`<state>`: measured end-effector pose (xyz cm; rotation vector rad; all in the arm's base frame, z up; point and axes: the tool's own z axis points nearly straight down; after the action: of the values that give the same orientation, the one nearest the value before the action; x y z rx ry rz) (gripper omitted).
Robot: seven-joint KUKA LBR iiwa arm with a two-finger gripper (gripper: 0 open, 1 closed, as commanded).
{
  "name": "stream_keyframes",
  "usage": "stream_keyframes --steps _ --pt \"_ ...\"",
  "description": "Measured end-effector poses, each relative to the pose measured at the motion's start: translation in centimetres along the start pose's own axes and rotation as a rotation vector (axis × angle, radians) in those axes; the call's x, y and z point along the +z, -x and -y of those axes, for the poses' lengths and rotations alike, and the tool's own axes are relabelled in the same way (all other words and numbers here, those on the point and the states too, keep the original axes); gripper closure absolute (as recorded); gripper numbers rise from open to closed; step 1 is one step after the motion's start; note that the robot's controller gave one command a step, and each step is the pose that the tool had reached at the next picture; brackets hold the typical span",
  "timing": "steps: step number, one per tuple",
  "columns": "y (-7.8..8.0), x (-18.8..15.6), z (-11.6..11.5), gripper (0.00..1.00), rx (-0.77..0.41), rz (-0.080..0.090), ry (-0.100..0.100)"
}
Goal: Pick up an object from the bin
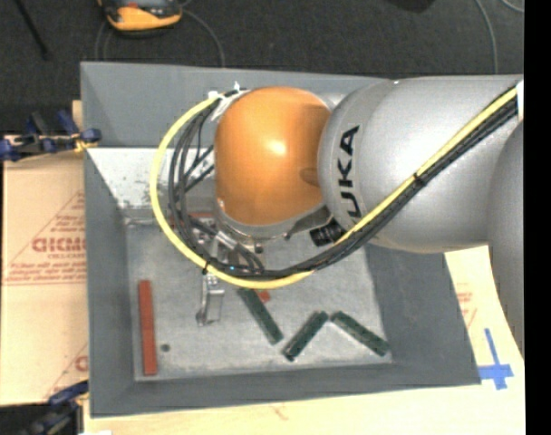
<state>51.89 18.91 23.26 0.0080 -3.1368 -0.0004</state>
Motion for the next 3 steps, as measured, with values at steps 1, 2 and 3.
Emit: stream_keyframes --steps 1,2,3 --pt "0.2 -0.4 0.1 0.0 0.004 0.007 0.002" --pt "2.6 3.2 -1.1 0.0 -0.008 0.018 0.005" --pt "7.2 8.6 1.5 0.0 0.005 0.012 0.004"
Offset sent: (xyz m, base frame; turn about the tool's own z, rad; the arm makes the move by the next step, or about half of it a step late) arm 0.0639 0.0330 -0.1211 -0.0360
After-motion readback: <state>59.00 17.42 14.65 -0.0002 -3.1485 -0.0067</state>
